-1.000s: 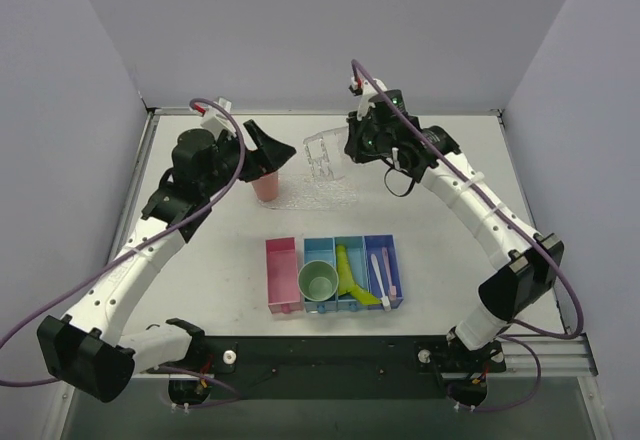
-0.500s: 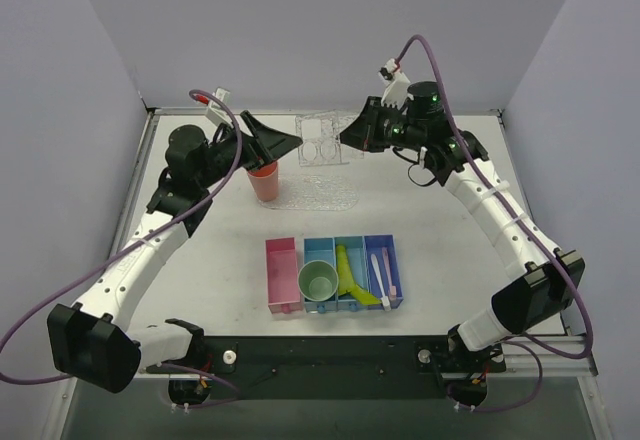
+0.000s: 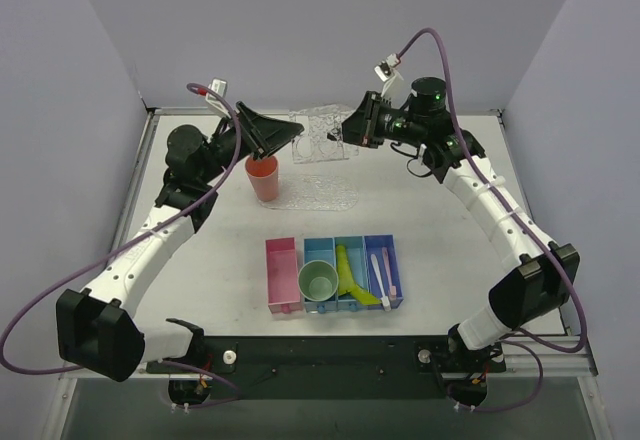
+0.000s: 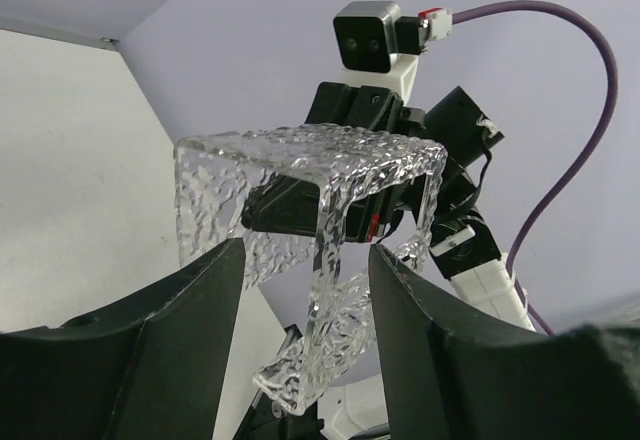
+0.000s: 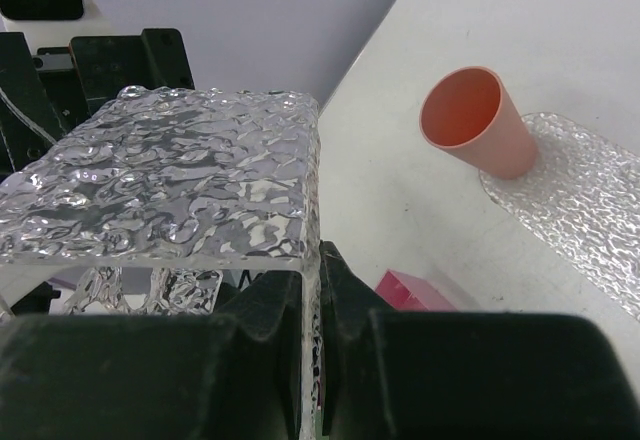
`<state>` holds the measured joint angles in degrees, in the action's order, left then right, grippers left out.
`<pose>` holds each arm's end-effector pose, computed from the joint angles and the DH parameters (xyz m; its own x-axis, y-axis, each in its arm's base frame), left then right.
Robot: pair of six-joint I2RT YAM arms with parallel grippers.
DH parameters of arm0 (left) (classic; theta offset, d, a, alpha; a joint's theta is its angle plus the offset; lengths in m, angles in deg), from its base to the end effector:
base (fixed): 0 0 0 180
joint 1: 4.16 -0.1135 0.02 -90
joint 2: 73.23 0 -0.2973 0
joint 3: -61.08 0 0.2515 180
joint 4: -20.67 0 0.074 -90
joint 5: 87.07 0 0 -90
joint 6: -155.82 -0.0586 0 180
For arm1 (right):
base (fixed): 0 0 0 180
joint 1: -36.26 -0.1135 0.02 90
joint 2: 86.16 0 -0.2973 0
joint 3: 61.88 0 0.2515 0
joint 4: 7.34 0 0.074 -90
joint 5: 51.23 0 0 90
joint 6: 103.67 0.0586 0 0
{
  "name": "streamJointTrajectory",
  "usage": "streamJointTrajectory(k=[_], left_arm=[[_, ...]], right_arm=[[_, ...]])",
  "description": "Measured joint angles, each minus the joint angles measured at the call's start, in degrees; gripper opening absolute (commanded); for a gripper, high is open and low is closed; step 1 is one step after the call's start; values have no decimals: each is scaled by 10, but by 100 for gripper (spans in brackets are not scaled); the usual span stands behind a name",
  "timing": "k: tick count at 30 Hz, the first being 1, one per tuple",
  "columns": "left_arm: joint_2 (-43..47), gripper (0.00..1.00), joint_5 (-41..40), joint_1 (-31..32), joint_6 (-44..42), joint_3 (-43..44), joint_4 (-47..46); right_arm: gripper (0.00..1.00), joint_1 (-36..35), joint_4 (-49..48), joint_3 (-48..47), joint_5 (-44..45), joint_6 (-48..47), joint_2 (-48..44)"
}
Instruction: Prepare toiletry sets of a toothbrush and toothpaste on the tray
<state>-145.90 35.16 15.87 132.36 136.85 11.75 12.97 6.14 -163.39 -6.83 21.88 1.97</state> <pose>0.2744 -0.1333 0.4366 -0.6375 -0.5936 -0.4913 0.4899 0.1798 -0.8530 0.3233 0.1847 0.4686 -0.5437 0.2088 -0.8129 -0.7581 0.2934 0.5824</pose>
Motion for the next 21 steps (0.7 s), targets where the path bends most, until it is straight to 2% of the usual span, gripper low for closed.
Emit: streamJointTrajectory(k=[3,7,10,11,14,15,16,18,20,21], left_arm=[[-3,57,0,0,20,-3,-22],[-4,45,4,0,38,-10,-41],[-4,29,8,0,49,-17,-50],[-4,15,9,0,52,-20,-53],[-4,0,14,0,58,-23,-67],[-4,0,16,1,60,-24,-71],[-4,0,20,1,63,-25,-74],[-4,0,25,1,67,-25,-77],[-4,0,30,3,68,-25,-84],[-4,0,32,3,68,-25,-87]], right_arm=[[0,0,-1,5,-20,7,6],[0,0,0,9,-35,10,8],[0,0,-3,9,-41,12,8],[0,0,-3,9,-42,12,8],[2,0,2,10,-43,13,10],[4,0,3,10,-44,13,11],[13,0,5,10,-44,13,11],[21,0,10,10,-44,10,11],[34,-1,21,10,-36,2,11],[44,-3,28,10,-30,-5,11]])
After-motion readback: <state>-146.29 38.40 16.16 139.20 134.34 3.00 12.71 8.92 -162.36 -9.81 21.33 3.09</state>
